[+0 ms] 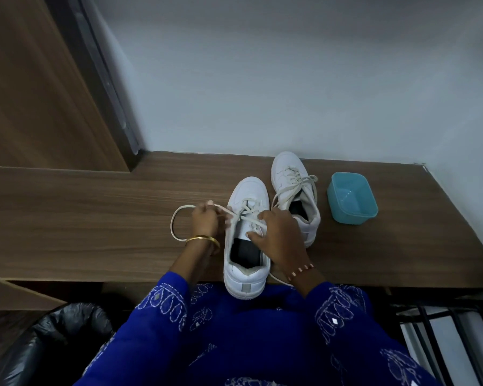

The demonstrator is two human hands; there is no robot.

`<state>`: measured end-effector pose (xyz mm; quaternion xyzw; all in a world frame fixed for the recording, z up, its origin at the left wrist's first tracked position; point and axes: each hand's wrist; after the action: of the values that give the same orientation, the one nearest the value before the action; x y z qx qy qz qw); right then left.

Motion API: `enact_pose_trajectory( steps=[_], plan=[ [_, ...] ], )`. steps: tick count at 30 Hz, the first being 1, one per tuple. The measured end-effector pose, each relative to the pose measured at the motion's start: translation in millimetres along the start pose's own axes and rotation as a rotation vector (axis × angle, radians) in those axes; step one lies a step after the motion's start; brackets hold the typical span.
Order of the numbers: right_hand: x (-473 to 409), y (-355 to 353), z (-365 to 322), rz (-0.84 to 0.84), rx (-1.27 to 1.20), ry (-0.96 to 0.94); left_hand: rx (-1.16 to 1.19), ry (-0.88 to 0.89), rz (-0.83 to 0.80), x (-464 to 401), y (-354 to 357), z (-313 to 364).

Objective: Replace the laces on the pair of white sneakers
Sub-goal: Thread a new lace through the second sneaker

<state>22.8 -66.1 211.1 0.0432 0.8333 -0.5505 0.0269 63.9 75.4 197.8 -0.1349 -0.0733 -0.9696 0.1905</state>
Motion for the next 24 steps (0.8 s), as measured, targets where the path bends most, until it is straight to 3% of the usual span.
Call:
enact_pose_trajectory(
  steps=[4,6,8,10,13,15,19,24],
  plan=[
    [7,2,7,0.069,-0.011,0.011,0.485,-0.018,0.265,-26,-23,33],
    [10,1,6,0.107,-0.024,0.0,0.502,0.068,0.461,-35,-39,55],
    [11,0,4,0.066,-0.038,-0.014,0.362,0.151,0.508,-40,-48,62],
    [11,2,5,-0.012,-0.072,-0.019,0.06,0.279,0.37,-34,-45,51],
    [11,-1,3,-0.055,-0.075,-0.02,-0.489,0.382,-0.057,-17,-27,20],
    [11,-4,2,-0.069,-0.078,-0.025,-0.695,0.401,-0.249,-6,-17,7],
    [10,-5,4,-0.079,-0.104,-0.012,-0.911,0.43,-0.407,-1,-10,1],
    [10,-2,1,-0.103,-0.089,-0.011,-0.922,0.498,-0.482,-7,-18,12]
  ],
)
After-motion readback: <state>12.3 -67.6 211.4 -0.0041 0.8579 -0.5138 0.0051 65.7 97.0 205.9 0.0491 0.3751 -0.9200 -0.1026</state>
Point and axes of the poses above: each hand's wrist, its own x-axis away from the middle knuckle, its own y-axis out of the palm, z = x × y, and after that the axes turned 7 degrees about y, right-handed
